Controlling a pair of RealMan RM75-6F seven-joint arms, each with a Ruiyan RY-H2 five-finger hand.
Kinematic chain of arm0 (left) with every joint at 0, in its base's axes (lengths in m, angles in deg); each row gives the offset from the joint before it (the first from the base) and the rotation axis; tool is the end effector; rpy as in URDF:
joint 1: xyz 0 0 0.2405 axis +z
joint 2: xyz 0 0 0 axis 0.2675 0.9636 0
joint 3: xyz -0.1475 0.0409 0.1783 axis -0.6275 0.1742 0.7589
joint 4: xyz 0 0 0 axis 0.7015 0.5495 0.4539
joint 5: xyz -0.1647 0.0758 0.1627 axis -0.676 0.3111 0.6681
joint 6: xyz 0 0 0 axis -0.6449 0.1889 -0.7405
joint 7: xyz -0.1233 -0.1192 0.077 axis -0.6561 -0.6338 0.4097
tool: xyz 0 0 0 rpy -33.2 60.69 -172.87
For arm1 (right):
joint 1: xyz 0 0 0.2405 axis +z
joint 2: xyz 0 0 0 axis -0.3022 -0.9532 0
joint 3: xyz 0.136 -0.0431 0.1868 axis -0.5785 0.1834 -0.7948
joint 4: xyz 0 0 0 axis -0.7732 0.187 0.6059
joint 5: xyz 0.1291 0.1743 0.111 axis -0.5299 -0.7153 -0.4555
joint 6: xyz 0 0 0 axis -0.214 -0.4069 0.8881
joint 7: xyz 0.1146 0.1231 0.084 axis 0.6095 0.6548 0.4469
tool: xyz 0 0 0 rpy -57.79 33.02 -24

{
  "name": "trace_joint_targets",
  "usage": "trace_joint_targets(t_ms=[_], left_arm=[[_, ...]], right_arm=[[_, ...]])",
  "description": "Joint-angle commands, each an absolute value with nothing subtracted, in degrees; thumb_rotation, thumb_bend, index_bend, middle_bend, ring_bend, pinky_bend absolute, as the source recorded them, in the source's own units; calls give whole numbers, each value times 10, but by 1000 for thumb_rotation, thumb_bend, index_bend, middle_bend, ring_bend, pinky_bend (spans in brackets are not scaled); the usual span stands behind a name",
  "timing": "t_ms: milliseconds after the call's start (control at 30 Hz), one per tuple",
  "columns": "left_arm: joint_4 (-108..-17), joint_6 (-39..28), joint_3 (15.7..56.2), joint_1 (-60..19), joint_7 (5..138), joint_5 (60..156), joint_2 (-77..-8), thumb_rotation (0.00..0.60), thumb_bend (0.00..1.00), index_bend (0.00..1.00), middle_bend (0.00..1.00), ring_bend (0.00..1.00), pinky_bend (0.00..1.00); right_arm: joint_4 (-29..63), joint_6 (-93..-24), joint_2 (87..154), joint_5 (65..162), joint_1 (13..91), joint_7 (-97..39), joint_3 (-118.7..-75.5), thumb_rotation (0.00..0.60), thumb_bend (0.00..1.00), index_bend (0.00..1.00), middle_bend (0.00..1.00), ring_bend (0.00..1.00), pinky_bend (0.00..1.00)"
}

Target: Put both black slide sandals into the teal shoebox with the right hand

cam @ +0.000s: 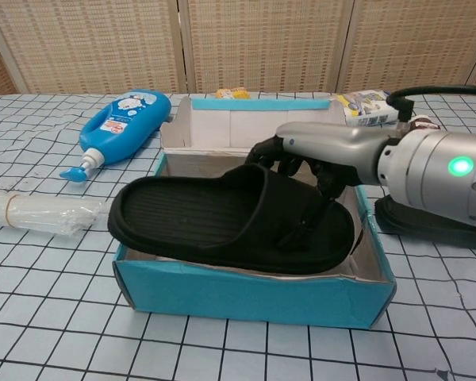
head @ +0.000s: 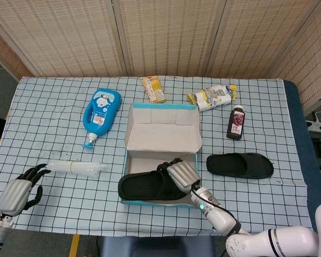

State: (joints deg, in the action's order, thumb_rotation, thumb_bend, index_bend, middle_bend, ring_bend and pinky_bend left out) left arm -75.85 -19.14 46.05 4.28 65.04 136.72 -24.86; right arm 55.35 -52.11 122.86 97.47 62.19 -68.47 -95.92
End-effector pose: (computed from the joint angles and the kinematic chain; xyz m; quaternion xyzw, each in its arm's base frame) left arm -0.3122 0.2398 0.0846 -0.6665 -0.4030 -0.3649 0.5101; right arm -0.0431 -0.2820 -0.0791 0.7722 -0.4420 0.3313 0.3139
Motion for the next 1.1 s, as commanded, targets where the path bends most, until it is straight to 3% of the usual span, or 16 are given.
trace_joint_targets(t_ms=[33,400,467,600,667,833,1100], left_arm=[[-758,-191,461,43,650,1368,-249,600,665,218,89,148,373],[-758,-190,462,42,650,1370,-249,600,664,219,88,148,373],[-757,-190,462,42,649,1370,-249,600,665,219,89,148,373],[-756,-190,463,41,647,1372,-250,600,665,218,89,148,374],[-756,-190,463,41,647,1373,-250,600,665,218,88,148,373],[-754,-190,463,41,647,1373,-251,600,665,218,88,148,373],[-754,-187,464,39,649,1375,-253,600,665,218,89,148,373]], right_arm=[[540,-518,1234,966,627,-684,-947,600,0,429,498,340,218],[502,-513,1258,934,646,-686,-922,600,0,428,498,340,218],[499,-509,1261,927,648,-681,-919,600,0,391,495,326,218],[498,-471,1252,918,650,-639,-925,600,0,89,270,107,128],[496,-455,1244,918,651,-619,-928,600,0,9,137,17,77],[480,-470,1243,947,647,-600,-927,600,0,0,4,0,74],[486,-497,1238,953,642,-596,-925,600,0,0,2,0,73]])
